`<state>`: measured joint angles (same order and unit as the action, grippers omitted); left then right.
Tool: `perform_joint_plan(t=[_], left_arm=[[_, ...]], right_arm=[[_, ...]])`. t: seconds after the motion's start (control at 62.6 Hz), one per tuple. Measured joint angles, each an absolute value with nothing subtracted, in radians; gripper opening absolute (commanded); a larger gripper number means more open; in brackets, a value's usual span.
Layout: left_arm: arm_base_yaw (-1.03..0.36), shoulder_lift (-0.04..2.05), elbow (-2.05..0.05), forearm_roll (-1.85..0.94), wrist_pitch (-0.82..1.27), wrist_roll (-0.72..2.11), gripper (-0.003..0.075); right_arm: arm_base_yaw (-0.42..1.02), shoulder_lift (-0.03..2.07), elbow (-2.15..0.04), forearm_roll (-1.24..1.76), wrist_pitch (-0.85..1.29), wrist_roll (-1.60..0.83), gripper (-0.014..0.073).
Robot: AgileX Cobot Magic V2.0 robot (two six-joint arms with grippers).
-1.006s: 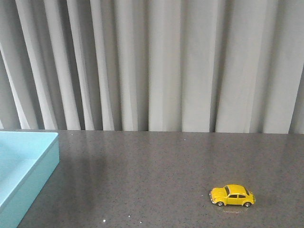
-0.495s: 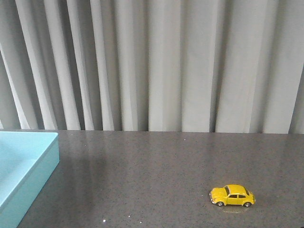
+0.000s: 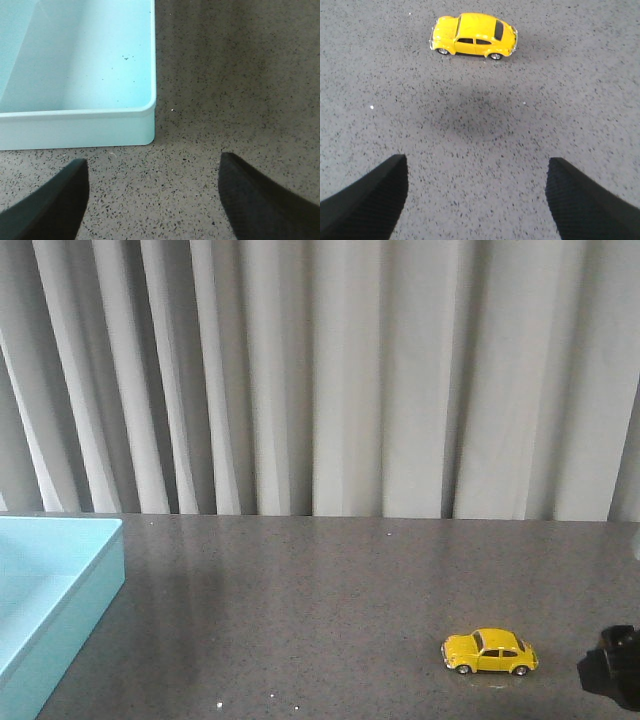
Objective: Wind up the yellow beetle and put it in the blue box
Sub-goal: 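Lower the right gripper onto the yellow toy car and grasp it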
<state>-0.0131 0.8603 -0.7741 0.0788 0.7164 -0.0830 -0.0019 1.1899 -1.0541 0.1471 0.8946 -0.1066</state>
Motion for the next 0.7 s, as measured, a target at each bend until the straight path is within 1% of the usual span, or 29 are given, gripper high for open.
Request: perform_joint_plan(t=[0.24, 0.495, 0.703], left_arm=[[-0.013, 0.86, -0.774, 0.079, 0.702, -0.083, 0.0505], [-0.013, 0.86, -0.774, 0.078, 0.703, -0.083, 0.0505], [-0.013, 0.86, -0.774, 0.078, 0.703, -0.083, 0.0505]], right_arm=[[0.086, 1.388, -1.219, 0.107, 0.913, -0.064, 0.0552], [0.092, 1.607, -1.396, 0.09, 0.946, -0.013, 0.0605], [0.092, 1.783, -1.553, 0.088, 0.992, -0.011, 0.0568]])
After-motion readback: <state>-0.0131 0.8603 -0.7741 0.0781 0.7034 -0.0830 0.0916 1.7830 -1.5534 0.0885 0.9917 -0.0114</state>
